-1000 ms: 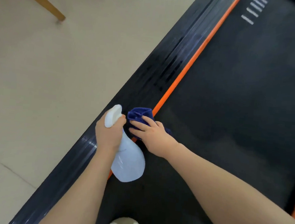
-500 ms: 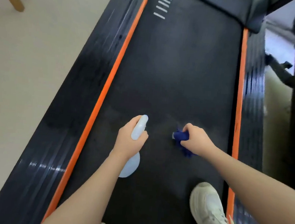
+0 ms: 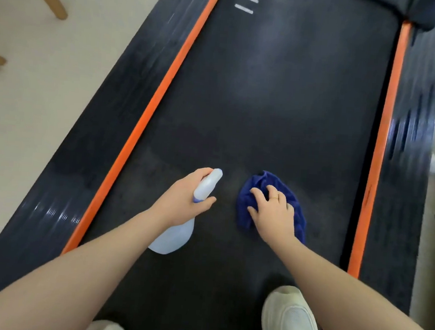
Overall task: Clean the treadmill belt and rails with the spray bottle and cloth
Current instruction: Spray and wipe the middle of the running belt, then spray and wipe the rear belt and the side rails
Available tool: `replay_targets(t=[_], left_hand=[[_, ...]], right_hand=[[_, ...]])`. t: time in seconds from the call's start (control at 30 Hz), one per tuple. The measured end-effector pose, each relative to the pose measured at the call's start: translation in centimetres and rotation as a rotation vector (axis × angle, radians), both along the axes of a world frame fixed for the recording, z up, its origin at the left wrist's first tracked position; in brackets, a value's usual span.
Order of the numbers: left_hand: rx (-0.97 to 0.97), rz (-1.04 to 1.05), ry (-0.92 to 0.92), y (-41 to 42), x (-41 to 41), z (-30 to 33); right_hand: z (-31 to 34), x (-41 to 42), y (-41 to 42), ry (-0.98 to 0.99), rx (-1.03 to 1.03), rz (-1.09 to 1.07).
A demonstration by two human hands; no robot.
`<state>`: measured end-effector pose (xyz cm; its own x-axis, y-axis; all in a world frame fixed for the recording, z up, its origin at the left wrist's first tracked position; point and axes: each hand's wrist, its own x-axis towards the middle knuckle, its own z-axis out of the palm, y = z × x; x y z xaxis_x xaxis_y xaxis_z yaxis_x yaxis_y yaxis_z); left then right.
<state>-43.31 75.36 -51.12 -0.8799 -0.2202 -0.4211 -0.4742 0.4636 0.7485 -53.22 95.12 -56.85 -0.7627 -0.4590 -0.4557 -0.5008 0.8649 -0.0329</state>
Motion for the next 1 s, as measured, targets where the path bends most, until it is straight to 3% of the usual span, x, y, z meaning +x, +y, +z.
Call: replay_targets(t=[0.07, 0.17, 0.23, 0.3, 0.37, 0.43, 0.53, 0.6, 0.73, 0.83, 0.9, 1.0], left_hand=[[-0.006, 0.05, 0.01, 0.3, -0.1, 0.1], [0.005, 0.146, 0.014, 0.6, -0.5, -0.1], [-0.004, 0.175, 0.023, 0.7, -0.7, -0.3], [-0.008, 0.176, 0.025, 0.9, -0.8, -0.5], [-0.012, 0.145, 0.018, 1.3, -0.8, -0.6], [-0.023, 0.107, 0.0, 1.5, -1.0, -0.7], [-0.037, 0.07, -0.017, 1.8, -1.2, -1.1], [-0.044, 0.045, -0.023, 2.0, -1.2, -1.2], [-0.066, 0.053, -0.023, 2.3, -1.1, -0.8], [-0.086, 0.045, -0.079, 2.6, -1.5, -0.4], [-0.12, 0.015, -0.12, 3.1, -2.0, -0.1], [-0.163, -0.017, -0.184, 4.1, -2.3, 0.3]], right_hand=[[0.0, -1.0, 0.6, 0.002, -0.204, -0.038], [2.2, -2.9, 0.8, -0.092, -0.763, -0.335], [3.7, -3.7, 1.3, -0.05, -0.948, -0.396], [3.5, -3.8, 2.7, -0.066, -0.784, -0.239], [2.0, -3.2, 4.6, -0.12, -0.397, -0.034], [1.4, -2.8, 5.4, -0.128, -0.241, -0.021], [1.9, -2.3, 4.1, -0.146, -0.366, -0.188], [1.5, -1.5, 2.9, -0.142, -0.304, -0.252], [-0.1, 0.2, 2.0, -0.085, -0.02, -0.072], [-0.2, -0.5, 2.0, -0.058, 0.039, 0.015], [0.4, -1.6, 1.8, -0.063, -0.026, 0.024], [2.1, -3.3, 2.0, -0.132, -0.337, -0.189]])
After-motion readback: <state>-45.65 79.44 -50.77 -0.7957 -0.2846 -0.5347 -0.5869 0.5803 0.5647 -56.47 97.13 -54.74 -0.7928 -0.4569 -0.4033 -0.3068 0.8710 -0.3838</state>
